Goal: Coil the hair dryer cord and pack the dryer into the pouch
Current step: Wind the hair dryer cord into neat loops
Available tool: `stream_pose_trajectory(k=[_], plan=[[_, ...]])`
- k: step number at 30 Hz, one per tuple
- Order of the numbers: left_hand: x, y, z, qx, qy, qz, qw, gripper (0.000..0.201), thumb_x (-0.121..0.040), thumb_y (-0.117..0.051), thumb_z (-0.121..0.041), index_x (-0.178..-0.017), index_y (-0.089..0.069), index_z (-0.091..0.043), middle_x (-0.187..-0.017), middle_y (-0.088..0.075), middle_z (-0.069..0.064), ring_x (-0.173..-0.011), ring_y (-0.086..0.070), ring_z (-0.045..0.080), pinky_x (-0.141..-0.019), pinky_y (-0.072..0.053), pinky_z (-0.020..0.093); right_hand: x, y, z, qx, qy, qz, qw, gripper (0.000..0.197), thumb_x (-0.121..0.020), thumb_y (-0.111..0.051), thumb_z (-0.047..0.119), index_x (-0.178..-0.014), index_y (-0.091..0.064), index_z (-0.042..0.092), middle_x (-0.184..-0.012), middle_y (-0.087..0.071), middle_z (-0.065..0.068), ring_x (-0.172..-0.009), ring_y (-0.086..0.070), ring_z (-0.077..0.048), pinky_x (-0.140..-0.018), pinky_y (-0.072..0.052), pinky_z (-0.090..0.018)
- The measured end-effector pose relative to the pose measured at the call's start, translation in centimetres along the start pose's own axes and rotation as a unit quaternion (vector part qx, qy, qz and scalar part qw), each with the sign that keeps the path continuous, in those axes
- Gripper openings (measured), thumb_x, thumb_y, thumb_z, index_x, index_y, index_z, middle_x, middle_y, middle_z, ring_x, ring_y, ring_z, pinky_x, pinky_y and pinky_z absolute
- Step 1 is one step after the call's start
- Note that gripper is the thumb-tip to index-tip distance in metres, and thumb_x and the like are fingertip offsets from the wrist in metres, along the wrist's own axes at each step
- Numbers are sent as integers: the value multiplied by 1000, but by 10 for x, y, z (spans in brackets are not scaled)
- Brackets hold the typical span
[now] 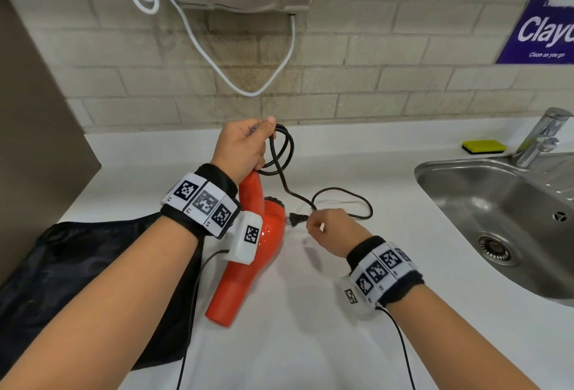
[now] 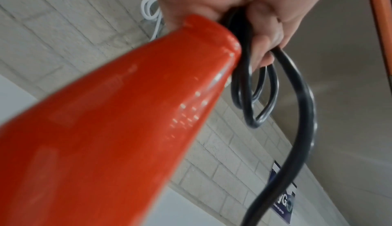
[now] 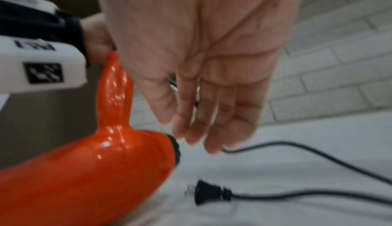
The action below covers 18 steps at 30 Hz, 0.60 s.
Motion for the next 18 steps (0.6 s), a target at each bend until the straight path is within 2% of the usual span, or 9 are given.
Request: stream_pose_trajectory(k=[3,6,8,10,12,13,16,18], plan=[[-2,6,2,-19,-2,-10,1000,36,-95,-46,-25,-62,-52,-12,-30,-27,-14,-29,-23,3,-35,-28,14,-15,-23,-15,63,-48,105,991,34,-93,-40,10,-125,-52,15,-127,-57,-10,-110,-57,-24,-91,-43,-29],[-2,7,3,-24,0,-8,1000,36,-95,-46,-24,-63,-53,-12,-30,-27,-13,-29,-23,4,-34,-28,14,-36,-37,-24,127,-71,148,978,49,-92,-38,5,-140,-31,13,-137,-47,-11,-122,-48,-27,-99,-40,-34],[-2,6,3,-24,1,-2,1000,35,-95,-46,-24,-63,-54,-12,-30,-27,-12,-29,-23,4,-34,-28,15,-45,-43,-30,168,-89,158,969,50,-91,-39,7,-140,-29,10,-136,-46,-13,-123,-47,-28,-102,-41,-37],[-3,4,3,-26,4,4,1000,35,-95,-46,-24,-64,-55,-12,-30,-27,-13,-30,-22,4,-34,-29,15,-50,-43,-35,185,-106,150,965,43,-89,-42,9,-131,-39,12,-129,-51,-10,-116,-52,-28,-100,-42,-42],[-3,1,3,-26,7,8,1000,35,-95,-46,-25,-64,-56,-13,-31,-27,-12,-30,-22,3,-35,-29,15,-51,-42,-39,204,-122,141,961,32,-86,-48,10,-117,-50,15,-120,-57,-6,-112,-55,-28,-104,-35,-51],[-3,0,3,-26,9,10,1000,35,-95,-45,-25,-64,-56,-13,-31,-27,-12,-30,-22,3,-35,-28,15,-51,-43,-40,219,-130,150,955,28,-85,-50,10,-113,-54,15,-117,-59,-5,-111,-55,-28,-106,-33,-52],[-4,-3,3,-27,14,14,999,36,-96,-44,-26,-65,-57,-13,-31,-27,-13,-31,-22,3,-35,-28,15,-45,-45,-37,235,-118,221,939,30,-89,-51,14,-118,-56,11,-119,-62,-9,-112,-57,-28,-99,-42,-36],[-5,-4,3,-25,15,15,999,36,-96,-43,-26,-66,-58,-14,-31,-27,-13,-31,-23,3,-35,-28,15,-36,-34,-27,216,-85,226,946,29,-91,-47,16,-117,-56,10,-120,-61,-11,-112,-56,-28,-94,-43,-32]])
Point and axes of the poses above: each hand's wrist, its own x-axis away from the middle knuckle, its own y-axis out of the back of the hand, z = x × y, the point moved 7 cm from there along -x, towards the middle knuckle
